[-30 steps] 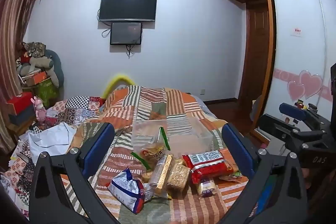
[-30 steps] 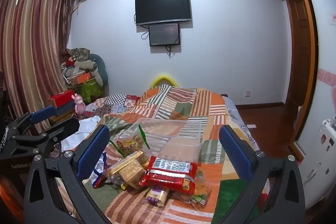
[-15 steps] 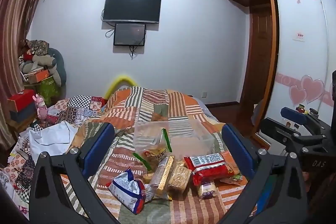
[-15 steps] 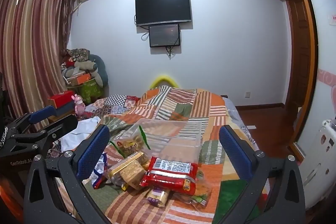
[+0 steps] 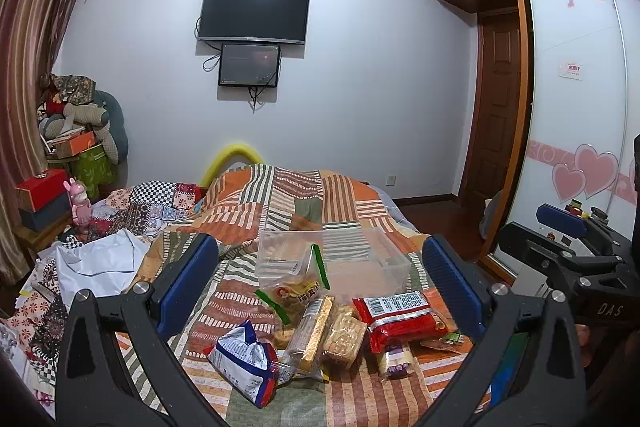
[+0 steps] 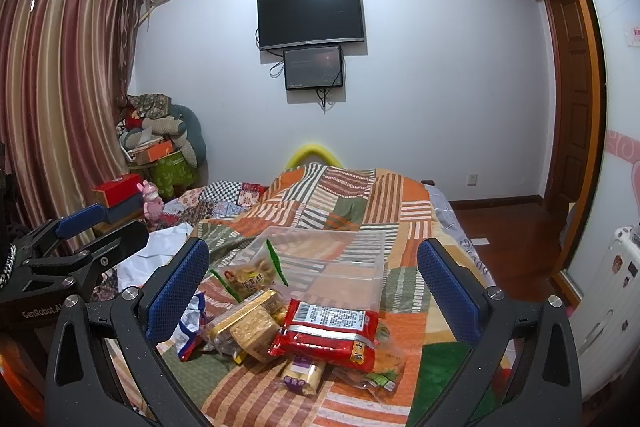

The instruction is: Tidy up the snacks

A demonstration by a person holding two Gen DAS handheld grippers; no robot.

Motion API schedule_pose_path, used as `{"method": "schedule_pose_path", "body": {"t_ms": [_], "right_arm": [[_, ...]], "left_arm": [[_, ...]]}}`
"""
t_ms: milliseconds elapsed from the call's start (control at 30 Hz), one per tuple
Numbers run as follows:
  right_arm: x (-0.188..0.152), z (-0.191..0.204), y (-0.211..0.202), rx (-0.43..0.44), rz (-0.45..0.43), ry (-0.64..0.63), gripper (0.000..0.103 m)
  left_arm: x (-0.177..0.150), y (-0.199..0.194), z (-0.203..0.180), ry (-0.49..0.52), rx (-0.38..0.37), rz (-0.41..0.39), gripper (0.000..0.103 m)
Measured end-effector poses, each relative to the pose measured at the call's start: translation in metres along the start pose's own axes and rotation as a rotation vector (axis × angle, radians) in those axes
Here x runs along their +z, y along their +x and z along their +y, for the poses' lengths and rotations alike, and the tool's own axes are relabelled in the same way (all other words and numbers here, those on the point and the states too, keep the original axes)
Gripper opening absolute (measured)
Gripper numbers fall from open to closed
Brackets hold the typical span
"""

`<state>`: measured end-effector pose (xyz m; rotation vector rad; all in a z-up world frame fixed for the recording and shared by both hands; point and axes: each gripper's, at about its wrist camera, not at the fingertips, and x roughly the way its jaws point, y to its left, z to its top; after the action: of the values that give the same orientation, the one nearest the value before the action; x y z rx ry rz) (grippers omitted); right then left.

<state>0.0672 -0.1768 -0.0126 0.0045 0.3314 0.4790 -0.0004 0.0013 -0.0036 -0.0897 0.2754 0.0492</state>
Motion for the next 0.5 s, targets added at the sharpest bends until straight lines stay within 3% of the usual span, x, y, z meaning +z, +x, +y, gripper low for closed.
{"method": "schedule_pose_path", "body": {"t_ms": [500], "right_arm": [[-0.0007, 0.0006, 0.0002, -0.001, -0.009, 0.003, 0.103]], "left_arm": [[0.0003, 0.0002, -0.0007, -0.006, 0.004, -0.003, 0.103]]}}
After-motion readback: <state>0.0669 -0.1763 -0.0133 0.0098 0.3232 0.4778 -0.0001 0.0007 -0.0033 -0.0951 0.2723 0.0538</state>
